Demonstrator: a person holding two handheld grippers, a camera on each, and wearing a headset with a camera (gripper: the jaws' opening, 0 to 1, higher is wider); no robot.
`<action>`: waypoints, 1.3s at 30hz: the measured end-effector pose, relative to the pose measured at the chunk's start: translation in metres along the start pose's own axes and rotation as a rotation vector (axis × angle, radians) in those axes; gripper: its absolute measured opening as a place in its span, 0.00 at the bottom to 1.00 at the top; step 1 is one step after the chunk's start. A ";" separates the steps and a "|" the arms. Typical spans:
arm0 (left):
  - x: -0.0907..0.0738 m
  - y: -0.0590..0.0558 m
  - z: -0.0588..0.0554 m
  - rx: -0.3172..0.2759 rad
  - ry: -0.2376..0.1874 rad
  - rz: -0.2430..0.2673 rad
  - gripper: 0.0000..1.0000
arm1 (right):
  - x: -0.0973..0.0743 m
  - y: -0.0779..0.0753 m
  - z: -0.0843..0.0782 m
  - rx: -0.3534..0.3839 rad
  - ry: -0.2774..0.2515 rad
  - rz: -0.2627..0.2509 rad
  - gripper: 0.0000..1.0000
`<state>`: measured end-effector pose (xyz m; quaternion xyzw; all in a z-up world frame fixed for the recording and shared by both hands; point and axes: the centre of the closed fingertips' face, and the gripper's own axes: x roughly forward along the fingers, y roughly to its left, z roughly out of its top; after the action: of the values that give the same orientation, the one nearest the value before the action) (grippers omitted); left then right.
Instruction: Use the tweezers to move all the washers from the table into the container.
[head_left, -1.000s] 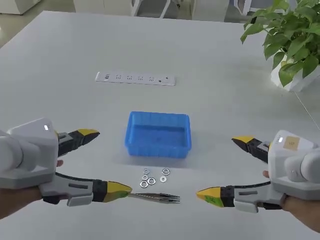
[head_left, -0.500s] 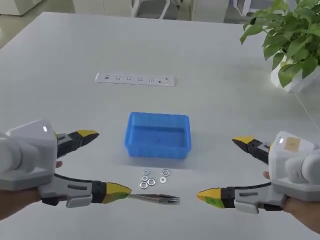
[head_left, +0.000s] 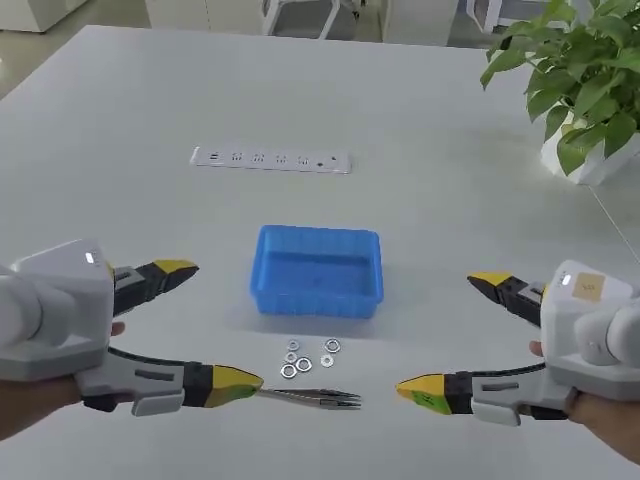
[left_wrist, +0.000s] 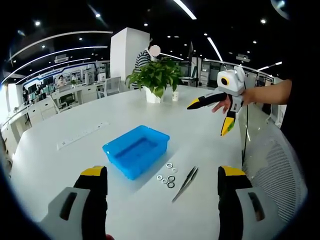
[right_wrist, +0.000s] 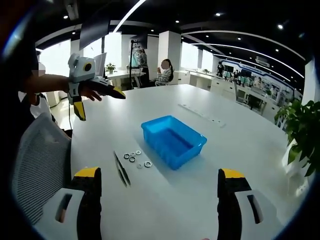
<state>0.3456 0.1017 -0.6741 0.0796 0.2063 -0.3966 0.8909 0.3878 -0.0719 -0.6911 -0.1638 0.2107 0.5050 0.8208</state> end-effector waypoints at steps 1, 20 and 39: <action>0.000 0.000 -0.001 0.001 0.003 -0.002 0.97 | 0.000 0.001 0.000 -0.006 0.001 0.005 0.97; 0.009 -0.005 -0.028 0.074 0.122 -0.092 0.80 | 0.020 0.028 -0.011 -0.186 0.098 0.182 0.72; 0.020 -0.007 -0.056 0.120 0.240 -0.169 0.55 | 0.039 0.046 -0.028 -0.313 0.176 0.332 0.44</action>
<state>0.3353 0.1009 -0.7325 0.1620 0.2931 -0.4696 0.8169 0.3576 -0.0357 -0.7378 -0.2954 0.2247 0.6434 0.6696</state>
